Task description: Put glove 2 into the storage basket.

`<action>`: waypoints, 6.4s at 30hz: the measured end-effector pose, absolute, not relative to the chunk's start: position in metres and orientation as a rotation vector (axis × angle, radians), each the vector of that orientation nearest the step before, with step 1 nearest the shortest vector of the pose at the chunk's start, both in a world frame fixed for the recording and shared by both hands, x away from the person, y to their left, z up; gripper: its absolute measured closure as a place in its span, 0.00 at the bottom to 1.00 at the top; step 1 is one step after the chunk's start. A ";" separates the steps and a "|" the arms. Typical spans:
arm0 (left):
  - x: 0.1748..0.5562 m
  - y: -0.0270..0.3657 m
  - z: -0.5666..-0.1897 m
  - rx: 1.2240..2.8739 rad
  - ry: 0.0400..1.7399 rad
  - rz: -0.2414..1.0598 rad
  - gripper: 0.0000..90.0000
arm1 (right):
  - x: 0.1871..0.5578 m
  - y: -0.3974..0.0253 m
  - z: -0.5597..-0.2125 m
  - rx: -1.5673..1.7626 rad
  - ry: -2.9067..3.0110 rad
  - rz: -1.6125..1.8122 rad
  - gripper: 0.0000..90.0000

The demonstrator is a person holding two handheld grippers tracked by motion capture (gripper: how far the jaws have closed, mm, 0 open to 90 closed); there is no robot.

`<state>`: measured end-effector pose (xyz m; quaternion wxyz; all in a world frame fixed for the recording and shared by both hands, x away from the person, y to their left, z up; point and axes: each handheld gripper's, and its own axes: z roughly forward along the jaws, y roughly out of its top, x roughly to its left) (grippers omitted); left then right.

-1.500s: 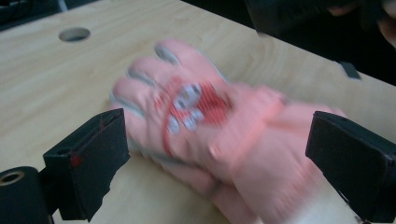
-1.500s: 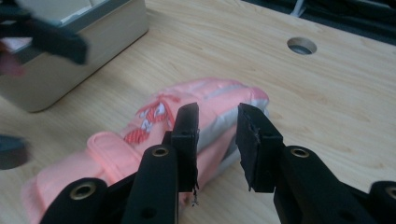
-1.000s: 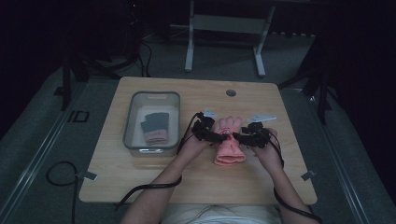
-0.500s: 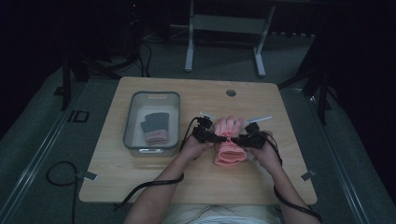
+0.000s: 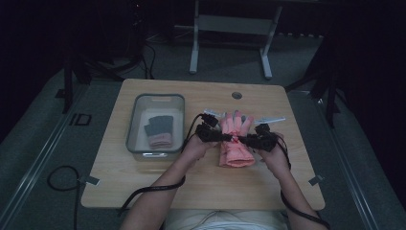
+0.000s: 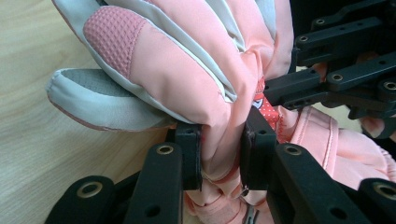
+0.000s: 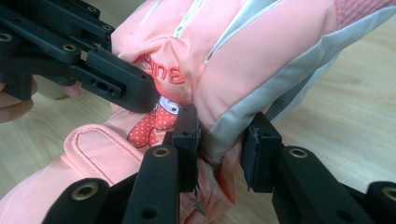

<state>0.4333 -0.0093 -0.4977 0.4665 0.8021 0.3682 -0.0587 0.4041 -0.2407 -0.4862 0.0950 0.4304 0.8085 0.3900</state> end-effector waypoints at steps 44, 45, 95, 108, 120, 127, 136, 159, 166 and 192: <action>0.416 0.090 -0.398 1.886 0.939 0.075 0.81 | 0.418 -0.152 -0.391 0.987 2.407 1.307 0.78; 0.416 0.093 -0.398 1.884 0.944 0.077 0.81 | 0.419 -0.149 -0.390 0.982 2.409 1.309 0.78; 0.403 0.229 -0.435 1.722 1.241 0.179 0.81 | 0.464 0.011 -0.409 0.770 2.660 1.221 0.78; 0.420 0.228 -0.474 1.734 1.334 0.087 0.81 | 0.477 0.014 -0.451 0.862 2.711 1.144 0.78; 0.427 0.231 -0.485 1.783 1.484 0.083 0.70 | 0.487 0.027 -0.472 0.911 2.759 1.104 0.76; 0.429 0.230 -0.487 1.792 1.562 0.127 0.54 | 0.494 0.033 -0.476 0.964 2.781 1.094 0.72; 0.427 0.220 -0.485 1.861 1.545 0.250 0.45 | 0.496 0.029 -0.478 0.944 2.751 1.040 0.65; 0.421 0.223 -0.463 1.827 1.554 0.408 0.32 | 0.492 0.018 -0.453 0.965 2.721 1.185 0.62; 0.417 0.226 -0.457 1.795 1.539 0.404 0.32 | 0.490 0.014 -0.446 0.965 2.709 1.233 0.60; 0.382 0.200 -0.426 1.770 1.365 0.433 0.30 | 0.473 -0.027 -0.423 0.905 2.665 1.329 0.50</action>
